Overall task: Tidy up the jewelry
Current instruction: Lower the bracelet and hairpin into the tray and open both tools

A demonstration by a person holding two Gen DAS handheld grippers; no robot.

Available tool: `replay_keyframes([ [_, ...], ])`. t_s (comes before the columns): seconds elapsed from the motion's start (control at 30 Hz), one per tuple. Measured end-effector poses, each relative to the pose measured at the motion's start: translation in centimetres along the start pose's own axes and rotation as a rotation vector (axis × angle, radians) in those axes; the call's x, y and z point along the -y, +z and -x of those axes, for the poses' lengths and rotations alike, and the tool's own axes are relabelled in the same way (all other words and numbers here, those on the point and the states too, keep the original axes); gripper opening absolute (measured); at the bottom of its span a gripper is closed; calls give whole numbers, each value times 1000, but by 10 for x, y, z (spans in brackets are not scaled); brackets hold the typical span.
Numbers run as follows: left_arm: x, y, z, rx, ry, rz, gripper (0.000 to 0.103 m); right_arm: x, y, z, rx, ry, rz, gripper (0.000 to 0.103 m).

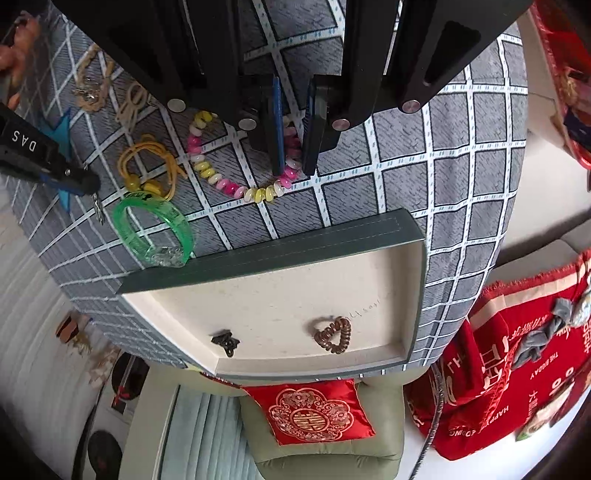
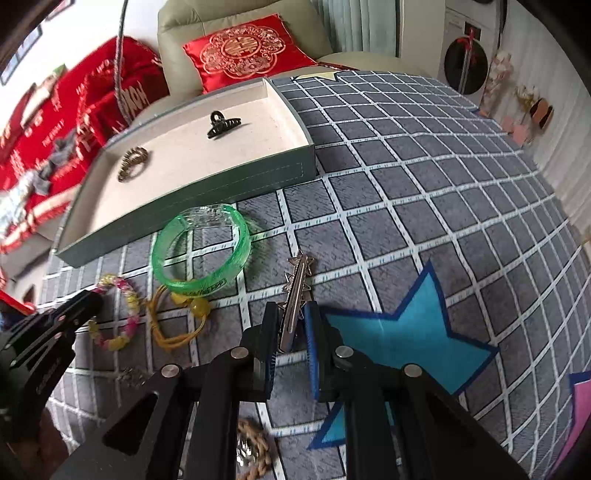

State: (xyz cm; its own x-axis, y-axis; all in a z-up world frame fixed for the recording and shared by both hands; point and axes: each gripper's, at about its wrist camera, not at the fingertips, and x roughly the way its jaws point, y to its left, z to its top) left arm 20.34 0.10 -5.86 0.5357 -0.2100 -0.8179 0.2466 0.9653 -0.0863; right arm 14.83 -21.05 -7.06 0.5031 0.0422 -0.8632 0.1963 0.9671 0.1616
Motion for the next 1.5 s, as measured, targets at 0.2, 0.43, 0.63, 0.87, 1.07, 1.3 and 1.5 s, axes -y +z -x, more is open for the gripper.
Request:
replay_keyframes([
  [0.2,-4,2,24,50,-28,16,24,7,-4,21,50,75,-14,16],
  [0.43,-7,13,54,123,-62,41,24,1,2,48,104,110,16,16],
  [0.63,-11,25,71,165,-82,55,24,-7,17,64,136,156,43,16],
  [0.87,-18,48,69,187,-69,60,24,-19,43,69,159,154,104,16],
  [1.07,-32,78,47,149,-95,121,24,-31,76,60,161,170,137,16],
  [1.3,-35,113,8,61,-88,119,24,-46,115,29,124,172,166,16],
  [1.5,-23,131,-24,0,-66,61,24,-51,139,-11,60,175,171,16],
])
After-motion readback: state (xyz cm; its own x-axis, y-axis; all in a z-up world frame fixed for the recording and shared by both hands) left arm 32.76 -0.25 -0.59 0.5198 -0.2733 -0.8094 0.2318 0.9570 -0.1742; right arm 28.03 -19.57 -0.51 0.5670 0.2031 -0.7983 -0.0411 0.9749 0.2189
